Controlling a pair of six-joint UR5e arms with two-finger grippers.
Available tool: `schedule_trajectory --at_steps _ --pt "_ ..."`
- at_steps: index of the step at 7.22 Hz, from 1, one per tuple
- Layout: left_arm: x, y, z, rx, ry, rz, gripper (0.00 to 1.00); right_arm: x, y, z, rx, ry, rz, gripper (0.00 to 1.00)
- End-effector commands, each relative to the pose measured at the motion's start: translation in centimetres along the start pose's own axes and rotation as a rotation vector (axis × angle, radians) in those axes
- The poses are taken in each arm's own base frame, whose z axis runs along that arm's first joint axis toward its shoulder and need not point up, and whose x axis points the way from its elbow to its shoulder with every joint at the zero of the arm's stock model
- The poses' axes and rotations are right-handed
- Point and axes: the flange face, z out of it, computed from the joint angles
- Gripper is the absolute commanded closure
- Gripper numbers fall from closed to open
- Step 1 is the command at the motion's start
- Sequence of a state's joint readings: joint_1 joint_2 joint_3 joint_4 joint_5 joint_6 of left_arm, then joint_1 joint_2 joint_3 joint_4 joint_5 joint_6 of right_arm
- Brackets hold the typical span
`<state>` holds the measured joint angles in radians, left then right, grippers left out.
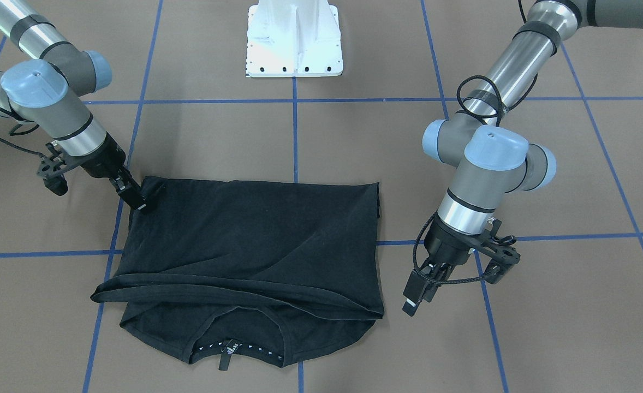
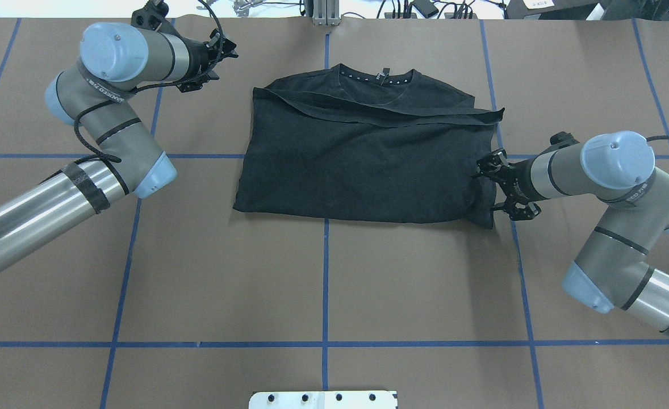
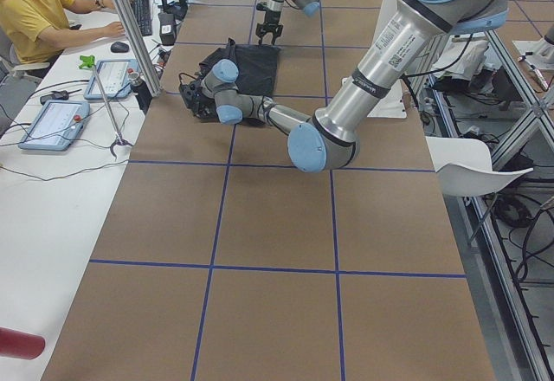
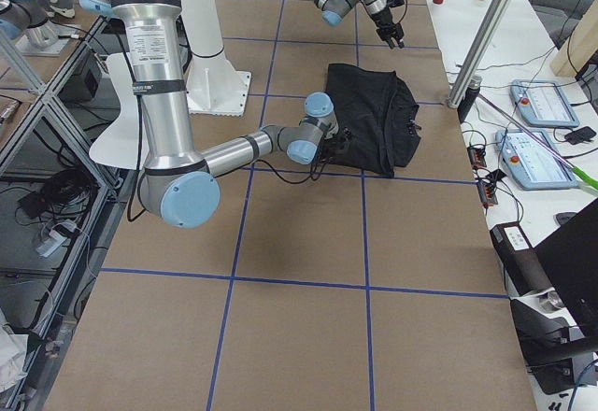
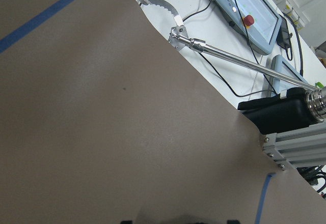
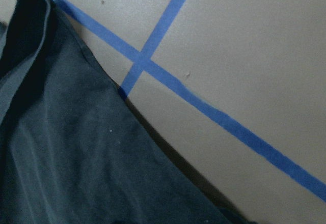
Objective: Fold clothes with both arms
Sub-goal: 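Move the right gripper to the folded shirt's side edge nearest it, then grasp the side edge with the right gripper and drag it toward the robot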
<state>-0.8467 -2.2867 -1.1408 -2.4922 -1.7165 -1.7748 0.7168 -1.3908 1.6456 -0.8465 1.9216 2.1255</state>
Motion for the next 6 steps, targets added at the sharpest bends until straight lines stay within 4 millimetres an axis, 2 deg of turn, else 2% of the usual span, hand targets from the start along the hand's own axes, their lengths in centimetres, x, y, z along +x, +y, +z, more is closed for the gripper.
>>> schedule_trajectory --at_steps 1,2,3,5,6 --pt "0.0 0.0 0.0 0.0 -0.001 0.0 0.31 0.1 0.4 0.1 -0.003 -0.001 -0.002 0.51" --pt "0.0 0.2 0.1 -0.002 -0.002 0.001 0.31 0.4 0.3 -0.1 -0.004 0.001 -0.001 0.97" --pt "-0.1 0.3 0.2 -0.004 -0.004 0.001 0.31 0.1 0.6 -0.8 -0.011 -0.012 -0.005 1.0" --pt "0.0 0.4 0.1 -0.004 -0.003 0.001 0.31 2.4 0.5 -3.4 -0.021 -0.012 -0.008 1.0" --pt "0.1 0.5 0.2 -0.005 -0.003 0.002 0.31 3.6 1.7 -5.6 -0.045 -0.019 0.001 1.0"
